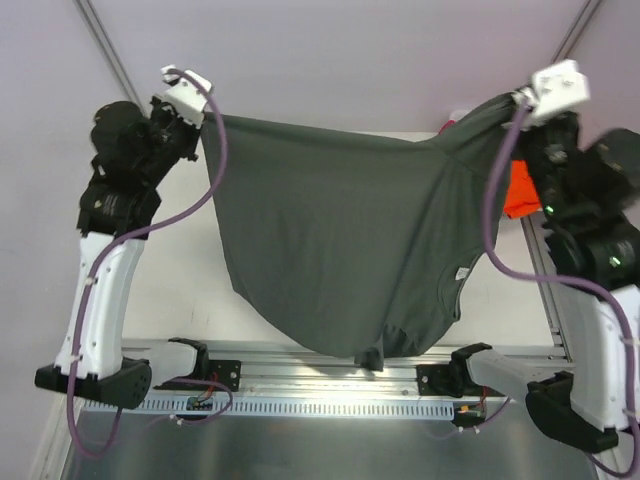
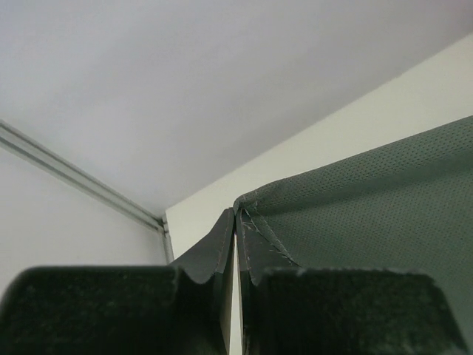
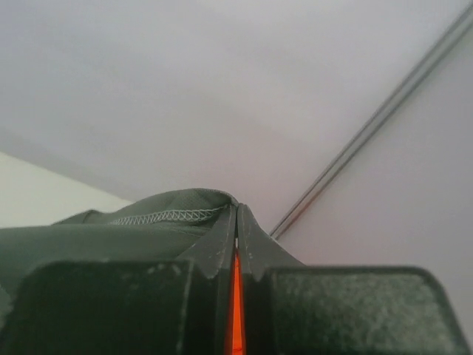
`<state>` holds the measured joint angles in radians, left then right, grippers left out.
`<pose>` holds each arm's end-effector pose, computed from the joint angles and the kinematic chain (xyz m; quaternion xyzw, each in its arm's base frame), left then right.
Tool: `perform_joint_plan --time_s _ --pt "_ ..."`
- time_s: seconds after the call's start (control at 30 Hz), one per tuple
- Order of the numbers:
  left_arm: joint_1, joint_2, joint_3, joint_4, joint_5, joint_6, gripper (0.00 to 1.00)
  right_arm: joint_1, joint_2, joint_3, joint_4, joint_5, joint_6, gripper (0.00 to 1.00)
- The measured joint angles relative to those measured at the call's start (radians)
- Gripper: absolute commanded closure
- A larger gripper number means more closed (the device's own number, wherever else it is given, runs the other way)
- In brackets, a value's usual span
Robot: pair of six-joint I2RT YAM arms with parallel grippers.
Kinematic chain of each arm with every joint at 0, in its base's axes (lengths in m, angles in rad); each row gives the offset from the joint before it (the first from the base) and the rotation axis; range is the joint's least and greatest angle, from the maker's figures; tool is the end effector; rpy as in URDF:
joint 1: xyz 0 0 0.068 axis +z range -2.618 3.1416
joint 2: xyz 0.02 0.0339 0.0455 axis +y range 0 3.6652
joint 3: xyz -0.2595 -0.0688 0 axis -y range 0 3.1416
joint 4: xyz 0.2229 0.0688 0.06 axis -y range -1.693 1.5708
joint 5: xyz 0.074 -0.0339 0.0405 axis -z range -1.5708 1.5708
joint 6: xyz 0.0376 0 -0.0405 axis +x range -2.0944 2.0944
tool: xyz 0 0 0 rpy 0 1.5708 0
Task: Fold and stack the t-shirts
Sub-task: Flatten out the tshirt, then fold the flattened tshirt in 1/3 of the way
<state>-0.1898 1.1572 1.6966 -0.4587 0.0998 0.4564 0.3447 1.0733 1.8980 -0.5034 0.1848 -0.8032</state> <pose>0.1831 -0.0390 0.5261 0.2498 0.6305 0.0641 0.7321 0.1046 0.0302 0.5810 -0.2534 0.5297 -0.2361 0.7743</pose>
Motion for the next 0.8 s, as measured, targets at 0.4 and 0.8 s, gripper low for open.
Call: perform_joint_plan --time_s 0.4,0.8 --pt "0.13 0.521 -0.086 0.039 0.04 0.027 1.0 -0.06 0.602 -0.101 0.045 -0.07 0.031 0.99" --pt "0.164 0.827 0.099 0.064 0.079 0.027 1.0 -0.046 1.072 0.301 0.007 -0.065 0.051 0.99"
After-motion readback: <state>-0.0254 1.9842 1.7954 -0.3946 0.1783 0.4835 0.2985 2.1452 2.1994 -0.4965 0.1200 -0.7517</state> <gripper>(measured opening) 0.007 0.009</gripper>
